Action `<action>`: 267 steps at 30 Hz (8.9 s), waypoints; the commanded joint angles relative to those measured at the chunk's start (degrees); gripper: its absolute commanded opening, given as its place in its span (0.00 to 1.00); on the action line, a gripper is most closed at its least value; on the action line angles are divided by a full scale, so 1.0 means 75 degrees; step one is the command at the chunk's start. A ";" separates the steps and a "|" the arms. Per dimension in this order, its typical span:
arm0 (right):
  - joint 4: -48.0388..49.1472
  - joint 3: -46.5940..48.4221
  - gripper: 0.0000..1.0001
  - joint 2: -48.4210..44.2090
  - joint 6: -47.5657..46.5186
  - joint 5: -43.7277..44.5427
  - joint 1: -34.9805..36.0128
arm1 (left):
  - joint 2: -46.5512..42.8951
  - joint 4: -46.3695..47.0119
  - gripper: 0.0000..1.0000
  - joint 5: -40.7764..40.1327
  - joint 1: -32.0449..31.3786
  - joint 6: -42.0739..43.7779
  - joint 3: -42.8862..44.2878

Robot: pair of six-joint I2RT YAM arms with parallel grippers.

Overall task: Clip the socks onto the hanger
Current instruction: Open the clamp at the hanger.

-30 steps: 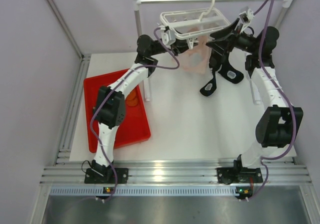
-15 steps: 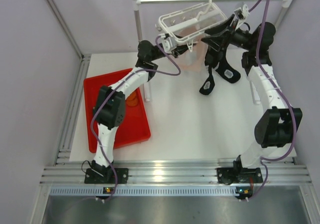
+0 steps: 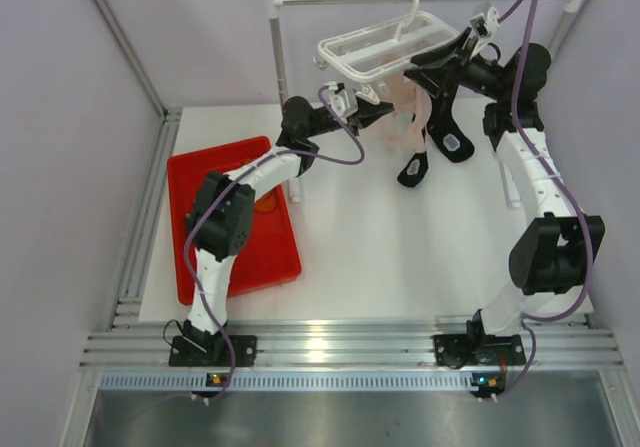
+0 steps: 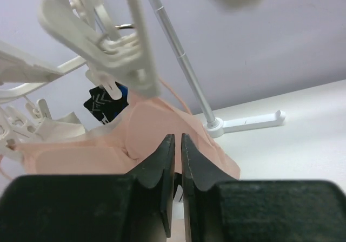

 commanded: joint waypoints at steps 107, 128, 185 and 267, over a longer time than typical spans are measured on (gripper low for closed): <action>0.0570 -0.0321 0.66 0.0139 -0.0583 -0.0771 -0.0897 | 0.0276 0.0012 0.06 -0.1465 -0.0459 -0.0202 0.1441; 0.2105 0.0336 0.56 0.1030 0.1141 -0.0501 -0.0392 | 0.0253 -0.0082 0.08 -0.1160 -0.0447 -0.0519 0.1535; -0.2372 -0.0109 0.00 -0.0974 0.1398 0.4491 0.1084 | -0.0193 -0.0515 0.46 -0.7933 -0.2076 0.5118 0.0691; 0.2338 -0.0977 0.65 0.0081 0.2394 0.0588 0.0510 | -0.0544 -0.0984 0.00 -0.0715 -0.0377 -0.0718 0.1043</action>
